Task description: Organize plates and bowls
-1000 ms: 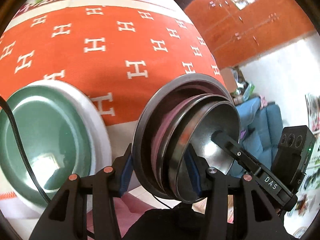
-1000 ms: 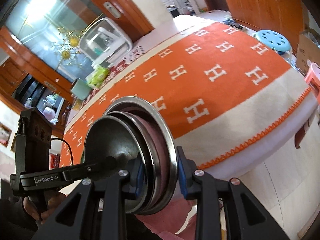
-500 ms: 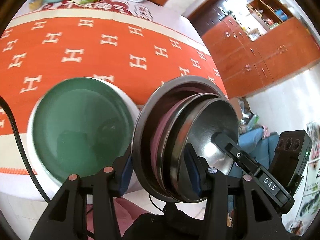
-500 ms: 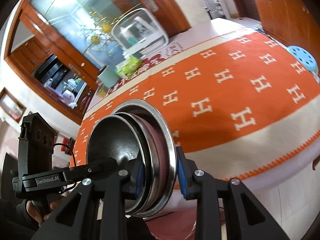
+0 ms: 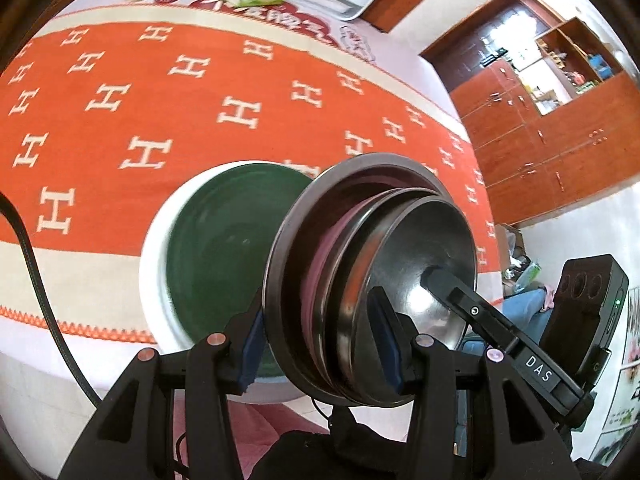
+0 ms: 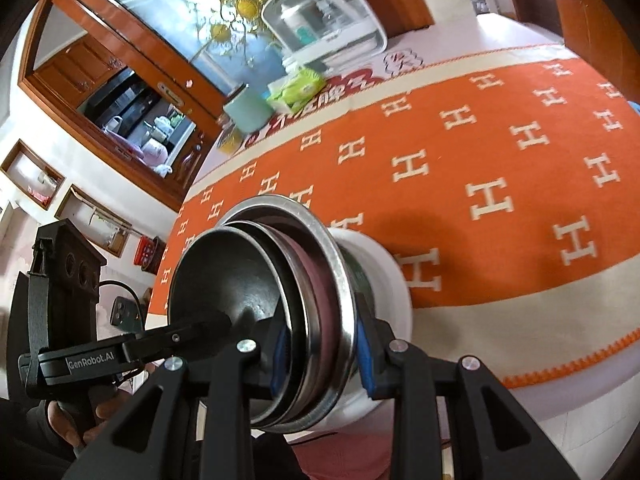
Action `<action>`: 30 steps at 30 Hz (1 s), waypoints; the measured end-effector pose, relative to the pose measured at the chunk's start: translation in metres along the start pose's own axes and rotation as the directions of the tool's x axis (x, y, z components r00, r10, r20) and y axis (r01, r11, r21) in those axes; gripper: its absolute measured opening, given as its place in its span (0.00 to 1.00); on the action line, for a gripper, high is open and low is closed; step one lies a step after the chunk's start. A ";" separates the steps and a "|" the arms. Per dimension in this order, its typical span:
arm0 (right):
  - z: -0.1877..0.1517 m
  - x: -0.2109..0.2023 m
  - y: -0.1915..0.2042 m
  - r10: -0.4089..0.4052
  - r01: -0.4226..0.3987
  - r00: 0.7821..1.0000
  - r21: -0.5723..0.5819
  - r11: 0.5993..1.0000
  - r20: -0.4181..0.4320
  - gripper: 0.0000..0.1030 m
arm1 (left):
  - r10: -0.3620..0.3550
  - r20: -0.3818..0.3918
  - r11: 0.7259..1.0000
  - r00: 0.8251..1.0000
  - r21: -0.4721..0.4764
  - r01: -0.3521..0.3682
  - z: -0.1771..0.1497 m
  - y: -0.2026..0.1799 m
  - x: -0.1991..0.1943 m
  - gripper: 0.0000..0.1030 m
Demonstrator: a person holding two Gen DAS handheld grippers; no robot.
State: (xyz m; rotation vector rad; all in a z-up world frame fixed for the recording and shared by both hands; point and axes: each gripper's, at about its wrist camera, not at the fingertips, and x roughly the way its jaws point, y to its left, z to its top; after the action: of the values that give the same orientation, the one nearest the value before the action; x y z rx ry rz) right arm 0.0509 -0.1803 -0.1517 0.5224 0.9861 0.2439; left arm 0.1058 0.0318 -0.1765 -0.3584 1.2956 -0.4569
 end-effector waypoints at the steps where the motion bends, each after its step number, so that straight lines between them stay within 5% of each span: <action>1: 0.000 0.004 0.001 0.000 0.000 1.000 0.002 1.000 -0.011 0.28 | 0.006 -0.008 1.000 1.000 -0.006 -0.006 0.002 0.005 0.002 0.45; 20: 0.024 0.069 0.002 -0.034 0.047 0.985 0.073 0.996 -0.168 0.30 | 0.119 -0.187 0.989 0.975 0.113 -0.099 0.044 0.032 0.040 0.45; 30: 0.042 0.070 0.005 -0.060 0.066 0.985 0.031 0.997 -0.165 0.36 | 0.152 -0.179 0.979 0.972 0.162 -0.124 0.065 0.032 0.034 0.47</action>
State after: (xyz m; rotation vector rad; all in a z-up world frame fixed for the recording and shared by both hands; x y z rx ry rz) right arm 0.1243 -0.1593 -0.1809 0.5089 1.1668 0.2150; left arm 0.1797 0.0414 -0.2056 -0.0982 1.4520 -0.4755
